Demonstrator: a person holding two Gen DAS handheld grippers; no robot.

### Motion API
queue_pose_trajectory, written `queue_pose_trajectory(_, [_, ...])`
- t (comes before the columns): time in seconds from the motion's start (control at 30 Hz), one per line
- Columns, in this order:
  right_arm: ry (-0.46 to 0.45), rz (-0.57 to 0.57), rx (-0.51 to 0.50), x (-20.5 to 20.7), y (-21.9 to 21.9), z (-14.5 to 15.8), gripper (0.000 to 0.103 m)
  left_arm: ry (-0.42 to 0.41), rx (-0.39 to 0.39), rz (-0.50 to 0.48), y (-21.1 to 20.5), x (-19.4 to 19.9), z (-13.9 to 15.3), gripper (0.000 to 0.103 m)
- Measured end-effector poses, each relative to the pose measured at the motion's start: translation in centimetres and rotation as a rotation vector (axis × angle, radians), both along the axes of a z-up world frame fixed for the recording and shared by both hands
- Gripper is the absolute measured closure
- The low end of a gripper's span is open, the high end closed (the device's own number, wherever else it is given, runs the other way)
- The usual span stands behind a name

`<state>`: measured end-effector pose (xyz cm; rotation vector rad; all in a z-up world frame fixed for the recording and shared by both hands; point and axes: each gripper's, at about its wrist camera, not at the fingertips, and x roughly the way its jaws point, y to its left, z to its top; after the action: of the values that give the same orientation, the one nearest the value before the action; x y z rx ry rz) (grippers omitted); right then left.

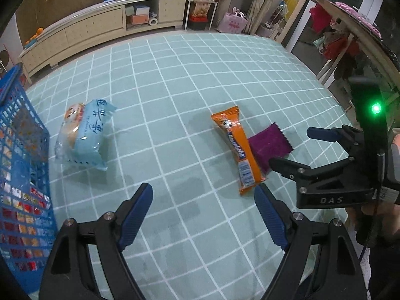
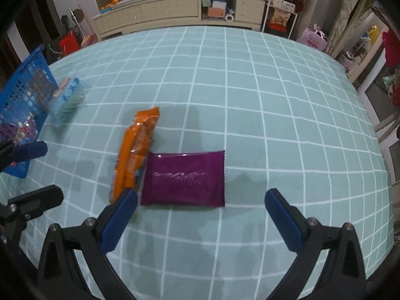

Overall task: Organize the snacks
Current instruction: 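Grasp the purple pack with the right tool while the left approaches the orange bar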

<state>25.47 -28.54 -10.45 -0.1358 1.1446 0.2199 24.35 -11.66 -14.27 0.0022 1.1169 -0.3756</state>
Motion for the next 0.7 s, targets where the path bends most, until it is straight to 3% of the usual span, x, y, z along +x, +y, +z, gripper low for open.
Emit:
queue_pose_trajectory(0.43, [0.026,0.03,-0.01,0.7,1.1,-2.2,0.001,0.039,-0.012,0.034,1.8,0.8,-1.9,0.021])
queue_pose_trajectory(0.53, [-0.001,0.058,-0.012,0.2,1.6,-1.9,0.015,0.039,-0.014,0.039,2.1,0.6,-1.8,0.021])
queue_pose_trajectory(0.6, [-0.017,0.077,-0.01,-0.2,2.0,-1.4,0.034,0.04,-0.024,0.041,2.0,0.5,-1.5,0.021])
queue_pose_trajectory(0.7, [-0.02,0.096,-0.013,-0.5,2.6,-0.9,0.045,0.038,-0.029,0.043,1.8,0.3,-1.2,0.021])
